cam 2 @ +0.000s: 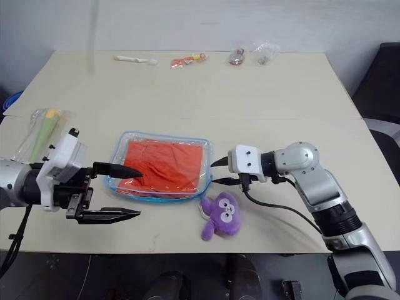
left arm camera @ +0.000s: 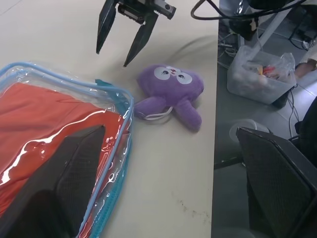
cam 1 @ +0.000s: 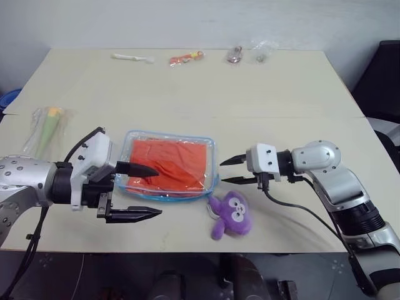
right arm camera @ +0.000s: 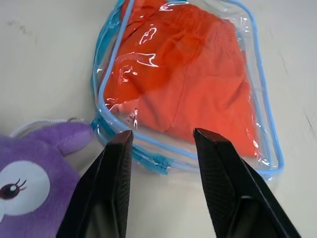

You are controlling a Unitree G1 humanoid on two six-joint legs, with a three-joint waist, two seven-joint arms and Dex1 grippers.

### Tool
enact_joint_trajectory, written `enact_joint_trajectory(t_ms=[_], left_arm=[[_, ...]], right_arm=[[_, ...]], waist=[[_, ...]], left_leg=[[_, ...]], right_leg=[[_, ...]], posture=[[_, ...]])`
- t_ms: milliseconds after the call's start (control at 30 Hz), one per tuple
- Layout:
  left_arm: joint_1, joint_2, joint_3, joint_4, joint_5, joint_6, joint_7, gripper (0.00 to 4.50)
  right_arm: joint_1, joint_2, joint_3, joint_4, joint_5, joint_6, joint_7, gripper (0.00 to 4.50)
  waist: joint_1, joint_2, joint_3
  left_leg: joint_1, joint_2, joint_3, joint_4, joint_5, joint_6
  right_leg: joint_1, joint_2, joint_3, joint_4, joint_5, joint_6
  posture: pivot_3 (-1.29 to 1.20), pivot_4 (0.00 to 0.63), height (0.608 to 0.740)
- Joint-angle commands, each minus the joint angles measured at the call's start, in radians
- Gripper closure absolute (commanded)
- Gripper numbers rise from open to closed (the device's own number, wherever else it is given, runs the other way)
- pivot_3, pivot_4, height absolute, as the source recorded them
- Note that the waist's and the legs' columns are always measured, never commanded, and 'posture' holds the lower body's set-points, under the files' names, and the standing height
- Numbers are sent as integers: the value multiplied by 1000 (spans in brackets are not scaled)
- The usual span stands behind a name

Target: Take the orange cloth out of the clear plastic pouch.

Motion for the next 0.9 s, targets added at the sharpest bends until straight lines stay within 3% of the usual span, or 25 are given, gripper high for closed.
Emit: enact_joint_trajectory(t_ms=[33, 167, 700, 900], left_arm=[[8, -8, 37, -33, 4, -20, 6, 0], [2, -16, 24, -38, 7, -23, 19, 0], [-18, -21, 1, -50, 10, -24, 16, 0], [-21, -20, 7, -44, 10, -18, 20, 0]], right_arm=[[-9, 0, 3, -7, -51, -115, 0, 2397], [0, 7, 28, 10, -98, -229, 3, 2397], [1, 46, 57, 13, -138, -260, 0, 2397], [-5, 59, -23, -49, -5, 32, -19, 2397]], waist=[[-1, 0, 0], [-1, 0, 0], [-1, 0, 0], [-1, 0, 0]], left_leg=[[0, 0, 0, 0, 0, 0], [0, 0, 0, 0, 0, 0], [0, 0, 0, 0, 0, 0], [0, 0, 0, 0, 0, 0]], right_leg=[[0, 0, 0, 0, 0, 0], [0, 0, 0, 0, 0, 0], [0, 0, 0, 0, 0, 0], [0, 0, 0, 1, 0, 0]], posture=[[0, 150, 740], [0, 150, 740], [0, 150, 740], [0, 150, 740]])
